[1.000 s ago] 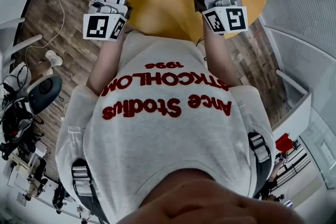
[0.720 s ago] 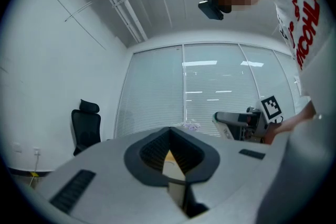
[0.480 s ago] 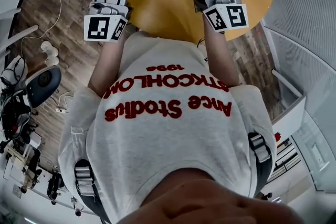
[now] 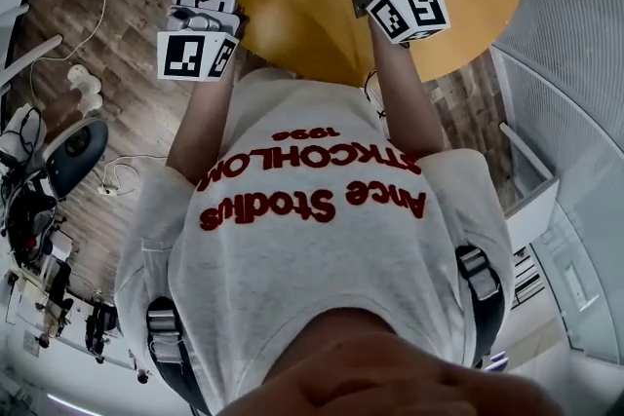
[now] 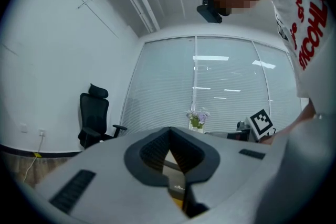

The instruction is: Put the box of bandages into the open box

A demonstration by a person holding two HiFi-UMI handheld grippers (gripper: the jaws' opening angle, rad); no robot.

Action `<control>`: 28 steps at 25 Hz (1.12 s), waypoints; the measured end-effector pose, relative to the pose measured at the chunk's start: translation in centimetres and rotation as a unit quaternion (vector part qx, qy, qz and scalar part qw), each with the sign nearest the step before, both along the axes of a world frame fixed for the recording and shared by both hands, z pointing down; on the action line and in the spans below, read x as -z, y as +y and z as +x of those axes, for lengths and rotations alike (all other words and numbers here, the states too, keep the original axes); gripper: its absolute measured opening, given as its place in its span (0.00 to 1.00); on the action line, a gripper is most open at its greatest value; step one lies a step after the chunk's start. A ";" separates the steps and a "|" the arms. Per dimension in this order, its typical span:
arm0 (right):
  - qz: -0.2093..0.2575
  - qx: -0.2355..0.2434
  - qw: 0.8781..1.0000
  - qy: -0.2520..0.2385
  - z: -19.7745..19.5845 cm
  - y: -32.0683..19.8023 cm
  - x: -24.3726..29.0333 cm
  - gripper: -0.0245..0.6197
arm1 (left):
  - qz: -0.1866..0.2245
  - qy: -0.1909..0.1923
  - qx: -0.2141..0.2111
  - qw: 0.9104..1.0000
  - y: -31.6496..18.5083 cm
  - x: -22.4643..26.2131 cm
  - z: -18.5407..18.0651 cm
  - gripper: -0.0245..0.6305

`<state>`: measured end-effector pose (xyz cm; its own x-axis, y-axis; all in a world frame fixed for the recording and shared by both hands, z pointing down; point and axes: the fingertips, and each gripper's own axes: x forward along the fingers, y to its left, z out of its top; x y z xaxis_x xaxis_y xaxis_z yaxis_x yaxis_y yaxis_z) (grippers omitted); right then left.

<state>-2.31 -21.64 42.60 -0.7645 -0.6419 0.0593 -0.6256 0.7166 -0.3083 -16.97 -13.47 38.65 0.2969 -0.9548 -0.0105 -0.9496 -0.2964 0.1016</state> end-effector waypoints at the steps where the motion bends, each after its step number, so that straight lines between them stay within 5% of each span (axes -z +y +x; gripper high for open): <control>1: -0.003 0.004 1.000 0.005 -0.5 -0.4 -0.5 0.60 | -0.003 0.001 0.002 1.000 -0.2 -0.3 -0.3 0.05; 17: -0.041 0.020 0.997 0.056 -3.5 -6.1 -6.7 0.60 | -0.030 0.001 0.019 0.999 -3.7 -2.5 -1.1 0.05; 22: -0.042 0.007 0.990 0.136 -3.3 -7.4 -9.9 0.60 | -0.037 0.005 0.010 0.999 -3.6 -2.7 -0.2 0.05; 28: -0.072 0.017 0.966 0.246 -2.9 -6.5 -14.2 0.60 | -0.049 0.007 -0.003 0.999 -3.2 -3.2 0.6 0.05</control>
<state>-5.26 -28.09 56.80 -0.6408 -0.5751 0.5085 -0.6991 0.7109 -0.0771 -16.38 -16.72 41.82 0.3029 -0.9497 0.0792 -0.9462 -0.2898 0.1437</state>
